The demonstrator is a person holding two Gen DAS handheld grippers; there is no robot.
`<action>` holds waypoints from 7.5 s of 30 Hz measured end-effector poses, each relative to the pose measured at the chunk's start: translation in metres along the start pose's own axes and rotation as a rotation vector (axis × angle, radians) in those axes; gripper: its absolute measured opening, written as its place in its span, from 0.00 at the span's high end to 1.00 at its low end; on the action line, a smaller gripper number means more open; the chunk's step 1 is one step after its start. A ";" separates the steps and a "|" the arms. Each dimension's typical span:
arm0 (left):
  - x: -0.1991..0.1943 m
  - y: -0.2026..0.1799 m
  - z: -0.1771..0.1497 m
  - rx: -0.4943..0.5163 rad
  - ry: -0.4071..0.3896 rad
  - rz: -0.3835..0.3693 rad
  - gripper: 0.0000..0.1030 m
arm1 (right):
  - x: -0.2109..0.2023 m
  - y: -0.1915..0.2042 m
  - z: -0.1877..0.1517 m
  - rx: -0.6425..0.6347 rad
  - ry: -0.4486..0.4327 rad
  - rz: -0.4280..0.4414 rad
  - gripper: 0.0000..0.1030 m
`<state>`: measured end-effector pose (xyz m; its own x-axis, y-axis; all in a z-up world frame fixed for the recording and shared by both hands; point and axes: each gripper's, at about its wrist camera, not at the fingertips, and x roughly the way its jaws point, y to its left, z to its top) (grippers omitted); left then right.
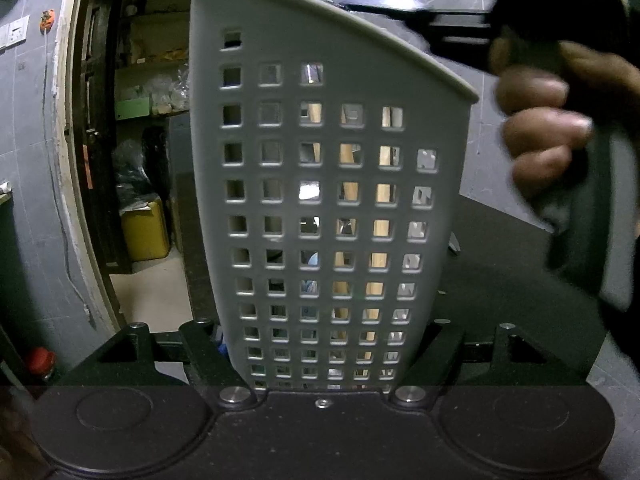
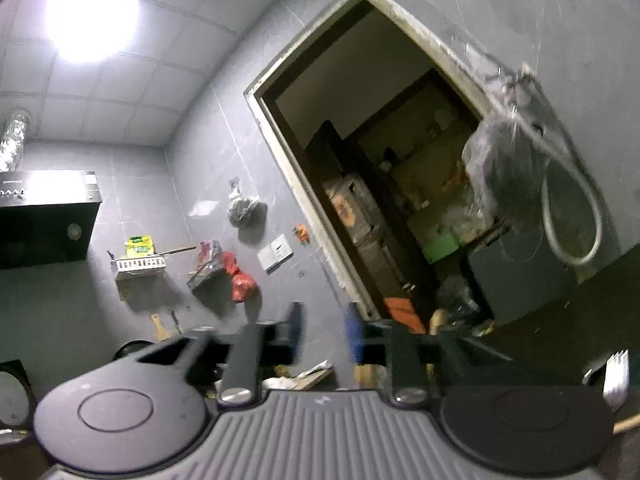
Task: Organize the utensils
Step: 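Move the right tool down to the wooden chopstick lying on the table, then close the right tool on the chopstick and lift it, then carry the chopstick up over the basket rim with the right tool, then open the right tool to drop the chopstick into the basket, then move the right tool down to the silver fork on the table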
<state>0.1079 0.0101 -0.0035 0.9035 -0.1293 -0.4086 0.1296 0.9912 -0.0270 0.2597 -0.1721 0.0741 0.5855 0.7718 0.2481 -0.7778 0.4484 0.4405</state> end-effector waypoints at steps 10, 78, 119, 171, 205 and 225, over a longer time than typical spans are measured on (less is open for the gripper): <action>0.002 -0.003 0.001 0.009 0.004 0.004 0.26 | -0.039 -0.037 0.036 -0.100 0.100 -0.255 0.18; 0.001 -0.001 -0.002 0.000 0.003 0.006 0.25 | -0.024 -0.045 0.056 0.120 -0.013 -0.060 0.92; 0.000 -0.002 -0.002 0.001 0.002 0.007 0.27 | -0.033 0.006 -0.024 -0.136 0.030 0.030 0.92; -0.002 -0.008 -0.002 0.012 0.008 0.026 0.26 | -0.122 0.018 -0.033 -0.222 -0.077 -0.212 0.00; -0.004 0.001 -0.002 -0.018 0.000 0.010 0.25 | -0.099 -0.084 -0.055 0.191 0.159 -0.644 0.00; -0.004 0.002 -0.006 -0.010 -0.011 0.010 0.26 | 0.025 -0.160 0.010 -0.110 0.553 -0.429 0.00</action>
<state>0.1021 0.0123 -0.0075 0.9092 -0.1196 -0.3989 0.1164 0.9927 -0.0324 0.4011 -0.2294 0.0186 0.6663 0.6194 -0.4152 -0.5398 0.7848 0.3045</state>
